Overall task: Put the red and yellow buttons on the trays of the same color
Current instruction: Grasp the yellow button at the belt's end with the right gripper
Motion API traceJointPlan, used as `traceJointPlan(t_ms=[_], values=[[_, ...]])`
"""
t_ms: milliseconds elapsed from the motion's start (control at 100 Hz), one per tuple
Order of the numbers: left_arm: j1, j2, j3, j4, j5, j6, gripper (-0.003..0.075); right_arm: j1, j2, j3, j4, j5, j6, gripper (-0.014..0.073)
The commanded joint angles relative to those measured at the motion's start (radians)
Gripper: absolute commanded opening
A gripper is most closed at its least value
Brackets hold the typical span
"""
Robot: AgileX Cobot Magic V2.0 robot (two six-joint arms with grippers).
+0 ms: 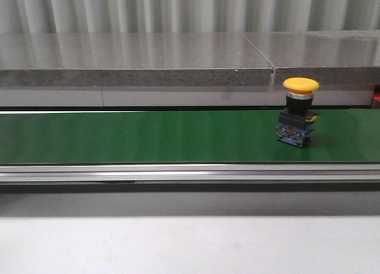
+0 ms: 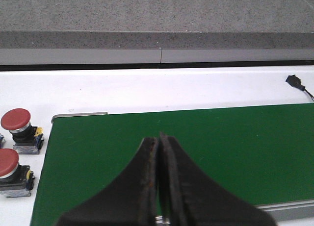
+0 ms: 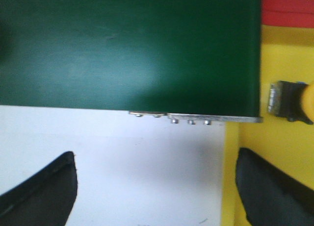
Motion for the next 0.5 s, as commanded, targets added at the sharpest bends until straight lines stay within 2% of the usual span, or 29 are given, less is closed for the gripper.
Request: traceJointPlan(t_ms=[0, 300, 490], values=[[-0.008, -0.005, -0.027, -0.020, -0.070, -0.004, -0.0020, 0.036, -0.023, -0.020, 0.058, -0.055, -0.051, 0.0645], [-0.008, -0.005, -0.027, -0.020, -0.070, -0.004, -0.0020, 0.236, 0.021, -0.025, 0.072, -0.162, -0.061, 0.0645], [-0.008, -0.005, -0.027, -0.020, -0.070, -0.004, -0.0020, 0.307, 0.113, -0.025, 0.072, -0.242, -0.062, 0.0645]])
